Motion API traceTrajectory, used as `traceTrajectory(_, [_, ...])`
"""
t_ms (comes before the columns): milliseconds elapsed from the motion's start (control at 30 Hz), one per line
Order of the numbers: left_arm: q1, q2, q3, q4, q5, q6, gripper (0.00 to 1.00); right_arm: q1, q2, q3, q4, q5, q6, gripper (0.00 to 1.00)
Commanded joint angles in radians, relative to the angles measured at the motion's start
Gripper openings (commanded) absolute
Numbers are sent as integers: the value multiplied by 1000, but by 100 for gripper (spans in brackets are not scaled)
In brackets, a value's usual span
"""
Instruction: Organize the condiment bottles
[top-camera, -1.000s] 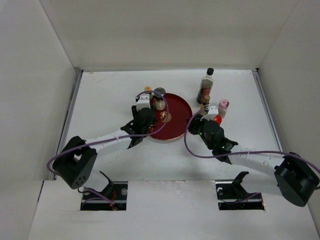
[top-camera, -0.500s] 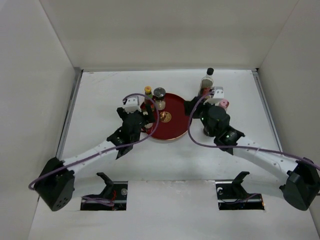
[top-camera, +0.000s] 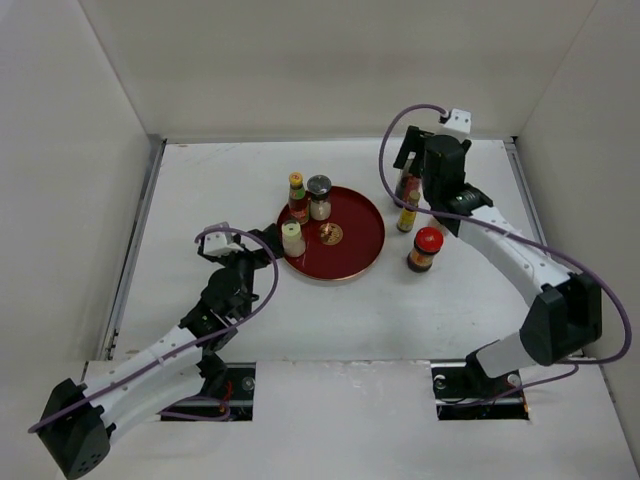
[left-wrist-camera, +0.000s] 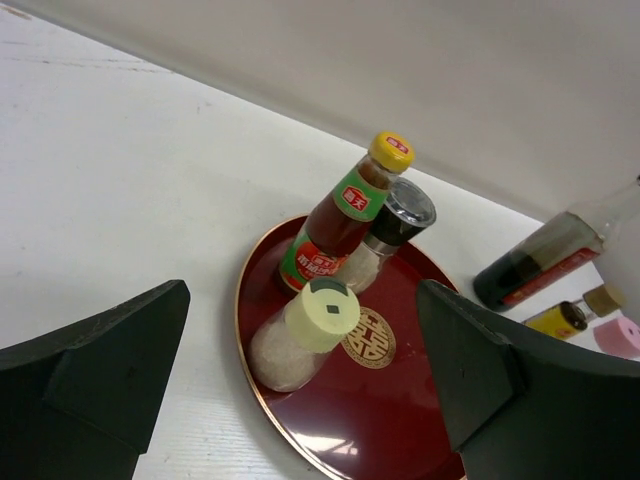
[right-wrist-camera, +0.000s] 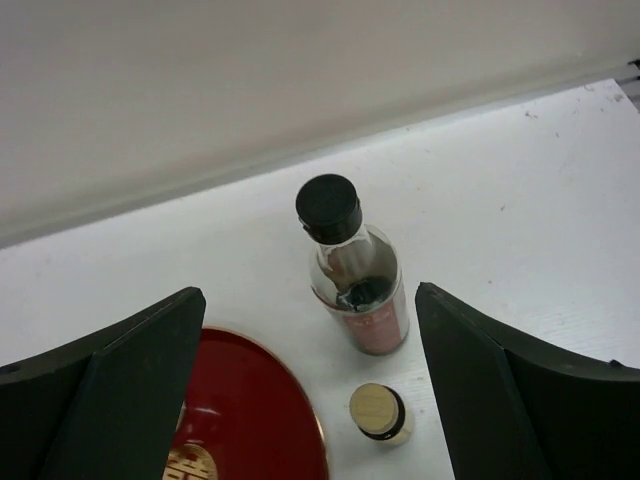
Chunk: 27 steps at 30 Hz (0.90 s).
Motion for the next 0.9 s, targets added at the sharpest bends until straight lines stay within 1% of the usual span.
traceTrajectory(0, [-8,-23,-18,57,-59,-16,100,-9,59,93,-53,-14,-51,93])
traceTrajectory(200, [-17,-19,-28,80,-58,-16,100,-38,180,201,-54,-36,-105,87])
traceTrajectory(367, [-11,7,-35,100,-47,-16,100,-65,244,250,-53,-29,-120,84])
traceTrajectory(433, [-10,18,-33,100,-46,-16,100,-75,267,267,-50,-38,-120,80])
traceTrajectory(700, [-7,10,-44,123,-30,-14,100,-79,338,325,-65,-51,-131,55])
traceTrajectory(767, [-2,15,-48,133,-30,-14,100,-79,341,333,-68,-42,-133,41])
traceTrajectory(867, [-4,21,-48,136,-26,-14,100,-76,327,334,-47,-22,-130,26])
